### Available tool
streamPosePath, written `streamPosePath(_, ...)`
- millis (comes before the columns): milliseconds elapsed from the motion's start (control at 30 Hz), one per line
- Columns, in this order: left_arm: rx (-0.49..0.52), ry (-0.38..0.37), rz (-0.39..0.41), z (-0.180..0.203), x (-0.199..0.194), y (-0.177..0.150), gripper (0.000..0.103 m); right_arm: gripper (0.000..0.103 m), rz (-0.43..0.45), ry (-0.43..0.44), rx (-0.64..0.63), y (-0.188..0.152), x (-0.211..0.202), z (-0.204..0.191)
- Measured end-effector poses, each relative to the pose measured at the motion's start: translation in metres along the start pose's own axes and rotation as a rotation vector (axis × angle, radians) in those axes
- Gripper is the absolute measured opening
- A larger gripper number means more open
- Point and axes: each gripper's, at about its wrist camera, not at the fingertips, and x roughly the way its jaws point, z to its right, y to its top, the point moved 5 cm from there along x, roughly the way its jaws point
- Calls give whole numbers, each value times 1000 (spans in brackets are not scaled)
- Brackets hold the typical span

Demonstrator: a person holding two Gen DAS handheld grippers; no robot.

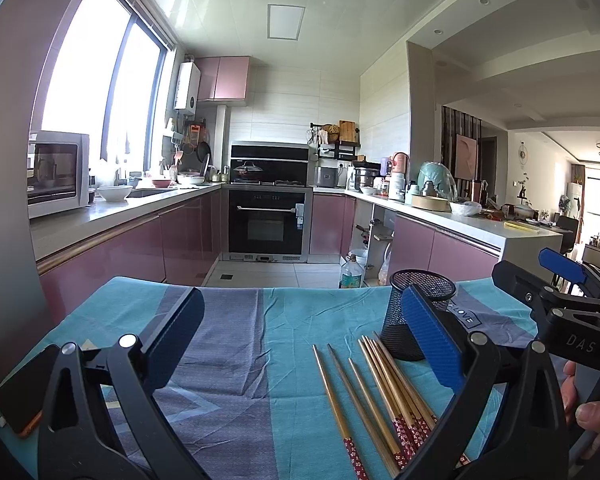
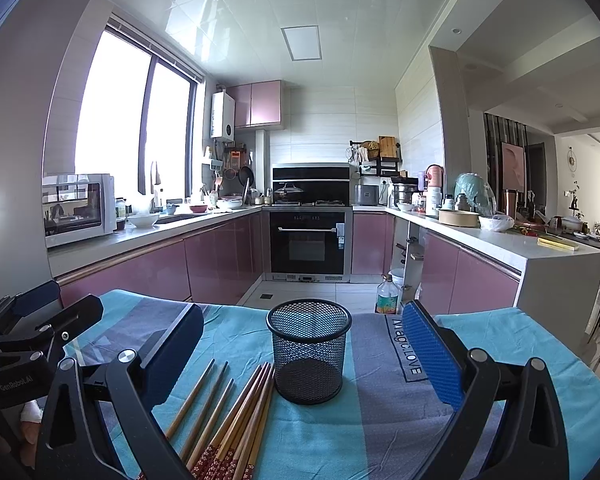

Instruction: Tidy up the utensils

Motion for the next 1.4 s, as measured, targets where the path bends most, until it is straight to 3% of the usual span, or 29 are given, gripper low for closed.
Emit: streamPosePath(1400,-1,-7,-45,-7,1,-3,97,96,-30,8,8,-7,2,3)
